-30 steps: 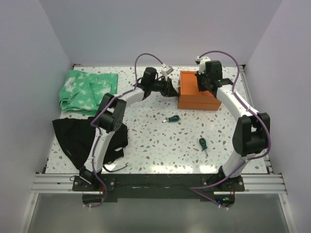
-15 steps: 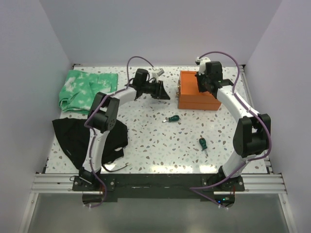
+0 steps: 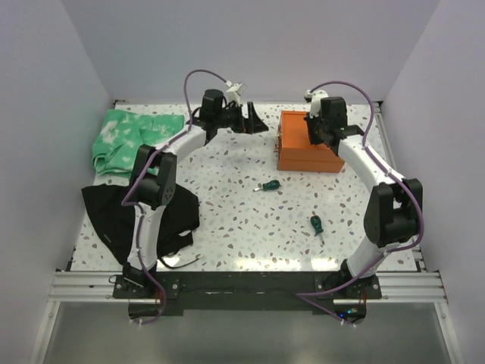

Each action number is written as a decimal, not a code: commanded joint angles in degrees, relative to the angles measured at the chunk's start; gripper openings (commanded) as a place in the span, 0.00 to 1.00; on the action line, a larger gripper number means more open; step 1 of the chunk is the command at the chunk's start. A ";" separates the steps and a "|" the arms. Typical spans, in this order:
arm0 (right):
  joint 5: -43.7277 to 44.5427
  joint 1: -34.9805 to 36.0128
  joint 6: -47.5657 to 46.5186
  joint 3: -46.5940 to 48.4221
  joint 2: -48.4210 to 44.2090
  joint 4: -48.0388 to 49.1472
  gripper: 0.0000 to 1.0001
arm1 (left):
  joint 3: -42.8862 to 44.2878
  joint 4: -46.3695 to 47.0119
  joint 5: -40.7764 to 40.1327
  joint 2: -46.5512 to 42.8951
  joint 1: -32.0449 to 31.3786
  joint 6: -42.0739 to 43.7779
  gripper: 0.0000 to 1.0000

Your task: Sort the tools into containers

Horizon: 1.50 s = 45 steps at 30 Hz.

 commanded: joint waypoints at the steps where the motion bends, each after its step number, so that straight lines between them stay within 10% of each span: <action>1: -0.09 0.05 -0.73 -3.35 0.02 -6.42 0.00 | 6.94 0.24 -4.98 2.47 -2.17 -2.39 1.00; 25: 0.44 0.05 -0.82 -3.00 0.73 -6.60 0.00 | 9.16 -19.80 -34.68 5.47 -5.60 3.59 0.96; 45: 1.05 0.05 -1.43 -2.73 1.25 -6.51 0.00 | -1.75 -19.98 -37.15 -8.06 3.98 8.95 0.99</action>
